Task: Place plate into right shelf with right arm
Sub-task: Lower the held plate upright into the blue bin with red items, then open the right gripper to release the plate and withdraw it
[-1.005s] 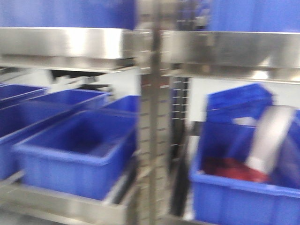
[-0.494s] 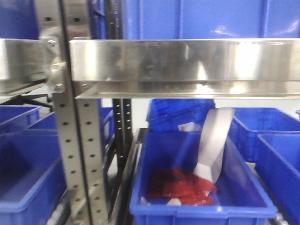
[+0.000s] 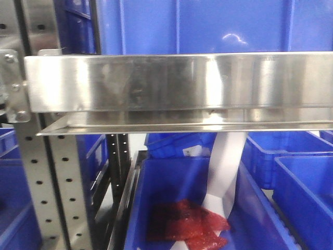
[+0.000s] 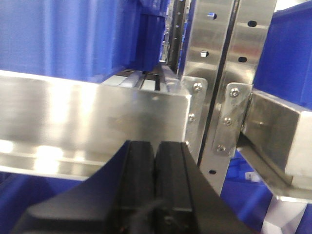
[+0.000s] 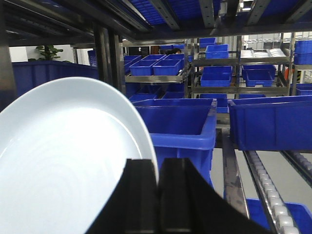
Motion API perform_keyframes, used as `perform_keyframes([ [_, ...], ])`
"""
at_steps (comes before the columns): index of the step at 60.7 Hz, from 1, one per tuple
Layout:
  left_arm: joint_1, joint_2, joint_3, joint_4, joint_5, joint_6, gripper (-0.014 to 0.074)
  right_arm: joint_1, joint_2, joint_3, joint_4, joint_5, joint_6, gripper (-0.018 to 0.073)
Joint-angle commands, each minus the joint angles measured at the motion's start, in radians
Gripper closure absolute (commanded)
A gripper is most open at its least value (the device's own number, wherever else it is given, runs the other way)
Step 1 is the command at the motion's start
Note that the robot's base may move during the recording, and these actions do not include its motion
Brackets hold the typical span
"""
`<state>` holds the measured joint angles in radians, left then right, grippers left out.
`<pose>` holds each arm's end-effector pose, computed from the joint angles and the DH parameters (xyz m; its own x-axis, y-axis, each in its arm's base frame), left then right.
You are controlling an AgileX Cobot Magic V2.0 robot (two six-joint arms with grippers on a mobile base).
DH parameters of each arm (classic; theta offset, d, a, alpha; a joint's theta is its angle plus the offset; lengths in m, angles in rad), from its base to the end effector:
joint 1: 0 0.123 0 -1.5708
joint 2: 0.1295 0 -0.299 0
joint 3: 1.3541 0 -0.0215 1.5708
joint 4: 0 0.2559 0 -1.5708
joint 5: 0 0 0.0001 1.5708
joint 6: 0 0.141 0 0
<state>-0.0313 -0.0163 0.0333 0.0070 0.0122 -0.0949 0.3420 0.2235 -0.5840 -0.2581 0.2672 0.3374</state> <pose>0.0974 -0.0030 0.2042 0.0550 -0.0896 -0.9945 0.0362 0.9955 -0.0876 0.0776 0.0175 0.3829 0.1523 0.1474 -0.9773 -0.2868 0.9529 0.0990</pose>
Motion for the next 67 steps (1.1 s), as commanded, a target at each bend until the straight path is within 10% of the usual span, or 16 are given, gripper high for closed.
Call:
perform_keyframes([
  [1, -0.002, -0.01, 0.007, 0.0, -0.089, -0.006, 0.0643, -0.004, 0.017, -0.03, -0.017, -0.093, -0.005, 0.0505],
  [46, -0.002, -0.01, 0.007, 0.0, -0.089, -0.006, 0.0643, -0.004, 0.024, -0.053, -0.015, -0.095, -0.005, 0.0505],
  [67, -0.002, -0.01, 0.007, 0.0, -0.089, -0.006, 0.0643, -0.004, 0.434, -0.537, -0.014, 0.002, -0.005, 0.0505],
])
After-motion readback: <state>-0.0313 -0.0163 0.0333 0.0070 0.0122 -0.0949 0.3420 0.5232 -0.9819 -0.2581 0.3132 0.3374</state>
